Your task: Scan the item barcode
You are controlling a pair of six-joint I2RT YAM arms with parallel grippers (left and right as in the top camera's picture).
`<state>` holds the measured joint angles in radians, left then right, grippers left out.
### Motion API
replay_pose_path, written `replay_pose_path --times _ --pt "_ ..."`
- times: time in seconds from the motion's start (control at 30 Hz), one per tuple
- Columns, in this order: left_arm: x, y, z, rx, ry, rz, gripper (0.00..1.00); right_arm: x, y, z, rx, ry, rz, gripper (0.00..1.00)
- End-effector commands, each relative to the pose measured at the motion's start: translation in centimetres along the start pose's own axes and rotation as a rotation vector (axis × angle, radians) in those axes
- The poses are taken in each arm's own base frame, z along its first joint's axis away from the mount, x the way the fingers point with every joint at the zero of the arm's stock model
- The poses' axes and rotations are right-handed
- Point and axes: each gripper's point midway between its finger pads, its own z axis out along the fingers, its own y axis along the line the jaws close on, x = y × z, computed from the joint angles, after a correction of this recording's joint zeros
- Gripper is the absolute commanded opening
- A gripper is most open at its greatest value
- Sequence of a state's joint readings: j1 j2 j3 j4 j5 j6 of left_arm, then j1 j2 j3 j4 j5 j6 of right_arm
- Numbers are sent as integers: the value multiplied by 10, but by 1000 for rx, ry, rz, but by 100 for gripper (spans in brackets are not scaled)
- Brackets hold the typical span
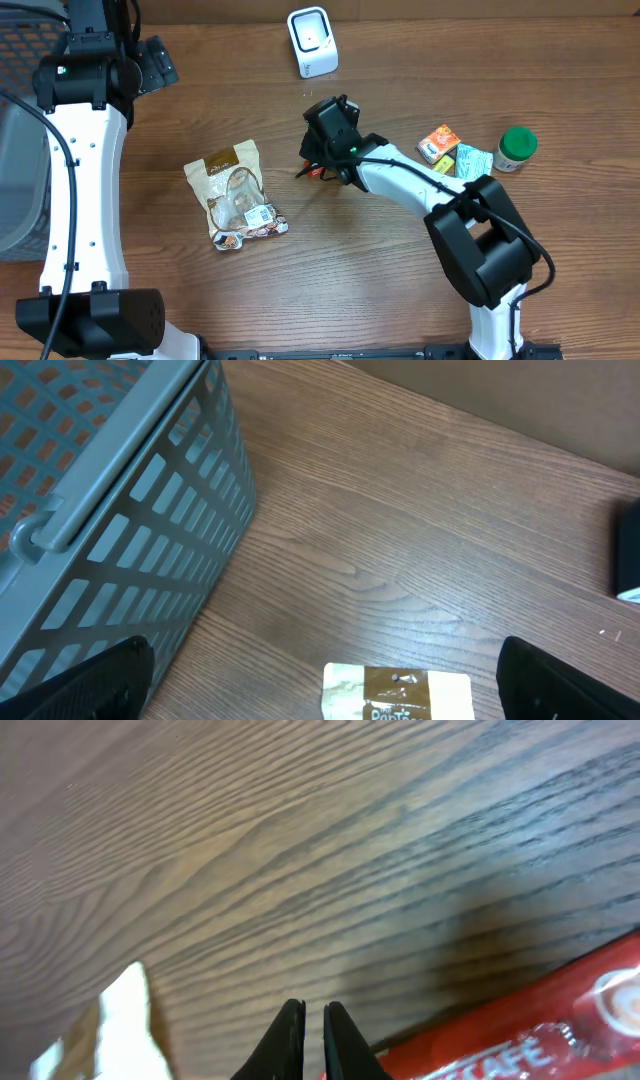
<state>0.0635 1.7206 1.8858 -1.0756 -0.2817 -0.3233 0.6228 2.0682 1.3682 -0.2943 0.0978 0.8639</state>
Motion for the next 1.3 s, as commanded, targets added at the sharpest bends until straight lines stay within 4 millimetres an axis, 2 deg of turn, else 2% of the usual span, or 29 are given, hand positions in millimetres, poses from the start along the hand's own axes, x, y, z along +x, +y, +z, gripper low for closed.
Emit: replay_pose_path --times 0.0,0.2,0.4,0.5,0.6,0.77,0.87,1.07,1.17,1.27 --pt "-2 1 2 -12 -5 -13 100 -7 -11 11 58 -49 -1 9" --pt "-2 1 2 -12 -5 -13 100 5 -13 12 57 11 -5 8" --pt "-2 1 2 -12 -5 -13 100 42 -19 8 50 200 -51 9" --pt "-2 1 2 -12 -5 -13 100 60 -38 2 117 289 -60 12" --pt "-2 1 2 -12 -5 -13 100 69 -55 -5 178 343 -98 13" --pt "-2 1 2 -12 -5 -13 100 72 -76 -19 252 421 -171 13" --pt "-2 1 2 -12 -4 -13 100 66 -83 -32 296 466 -188 15" --pt "-2 1 2 -12 -5 -13 100 45 -68 -57 301 496 -219 20" --pt "-2 1 2 -12 -5 -13 100 37 -60 -72 308 507 -221 27" --pt "-2 1 2 -12 -5 -13 100 38 -61 -81 313 543 -291 38"
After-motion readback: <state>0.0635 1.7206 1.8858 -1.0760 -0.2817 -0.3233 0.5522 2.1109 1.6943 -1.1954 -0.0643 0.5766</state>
